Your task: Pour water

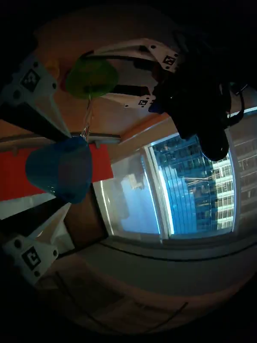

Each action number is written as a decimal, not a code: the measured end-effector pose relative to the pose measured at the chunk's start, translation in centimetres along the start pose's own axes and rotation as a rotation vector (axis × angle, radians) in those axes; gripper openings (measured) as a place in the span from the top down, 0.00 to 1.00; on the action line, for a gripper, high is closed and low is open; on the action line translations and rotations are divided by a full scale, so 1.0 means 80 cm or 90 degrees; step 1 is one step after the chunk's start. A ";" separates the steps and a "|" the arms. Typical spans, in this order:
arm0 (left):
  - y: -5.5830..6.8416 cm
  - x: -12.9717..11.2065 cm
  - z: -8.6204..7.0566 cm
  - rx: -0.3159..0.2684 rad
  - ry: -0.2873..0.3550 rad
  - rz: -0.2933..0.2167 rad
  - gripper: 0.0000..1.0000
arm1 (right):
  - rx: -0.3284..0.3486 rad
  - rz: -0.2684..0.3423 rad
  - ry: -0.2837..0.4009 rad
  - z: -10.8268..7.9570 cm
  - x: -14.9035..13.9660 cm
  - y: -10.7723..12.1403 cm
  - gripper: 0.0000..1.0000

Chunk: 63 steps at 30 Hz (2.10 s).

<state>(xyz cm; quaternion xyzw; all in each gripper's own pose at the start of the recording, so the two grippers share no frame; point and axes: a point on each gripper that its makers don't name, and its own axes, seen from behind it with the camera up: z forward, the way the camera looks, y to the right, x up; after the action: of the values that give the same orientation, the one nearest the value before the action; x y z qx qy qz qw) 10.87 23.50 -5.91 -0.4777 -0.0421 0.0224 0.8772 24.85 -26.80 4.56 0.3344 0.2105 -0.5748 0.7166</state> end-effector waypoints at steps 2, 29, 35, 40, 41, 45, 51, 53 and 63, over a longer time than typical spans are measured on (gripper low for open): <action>0.000 0.000 0.000 0.001 0.000 0.000 0.15 | -0.002 -0.006 0.000 0.001 0.000 0.001 0.12; 0.001 0.001 0.001 -0.003 0.000 0.002 0.15 | -0.023 -0.071 0.003 0.003 0.010 0.017 0.12; 0.001 0.001 0.001 -0.004 0.000 0.001 0.15 | -0.024 -0.086 0.006 0.006 0.014 0.018 0.12; 0.000 0.003 0.001 -0.004 0.001 0.002 0.15 | -0.027 -0.097 0.009 0.008 0.018 0.021 0.12; 0.000 0.003 0.001 -0.004 0.001 0.002 0.15 | -0.027 -0.100 0.009 0.009 0.019 0.022 0.12; 0.000 0.004 0.001 -0.004 0.002 0.003 0.15 | -0.028 -0.110 0.010 0.010 0.020 0.023 0.12; -0.001 0.005 0.001 -0.004 0.002 0.003 0.15 | -0.028 -0.129 0.008 0.012 0.021 0.023 0.12; -0.002 0.005 0.001 -0.004 0.003 0.003 0.15 | -0.027 -0.135 0.007 0.013 0.022 0.023 0.13; -0.002 0.006 0.001 -0.008 0.004 0.001 0.15 | -0.026 -0.167 0.006 0.016 0.028 0.021 0.12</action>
<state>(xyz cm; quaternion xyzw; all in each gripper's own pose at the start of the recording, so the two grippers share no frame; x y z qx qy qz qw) 11.32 23.52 -5.75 -0.4832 -0.0390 0.0209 0.8744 26.91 -29.06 4.33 0.2915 0.2674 -0.6576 0.6411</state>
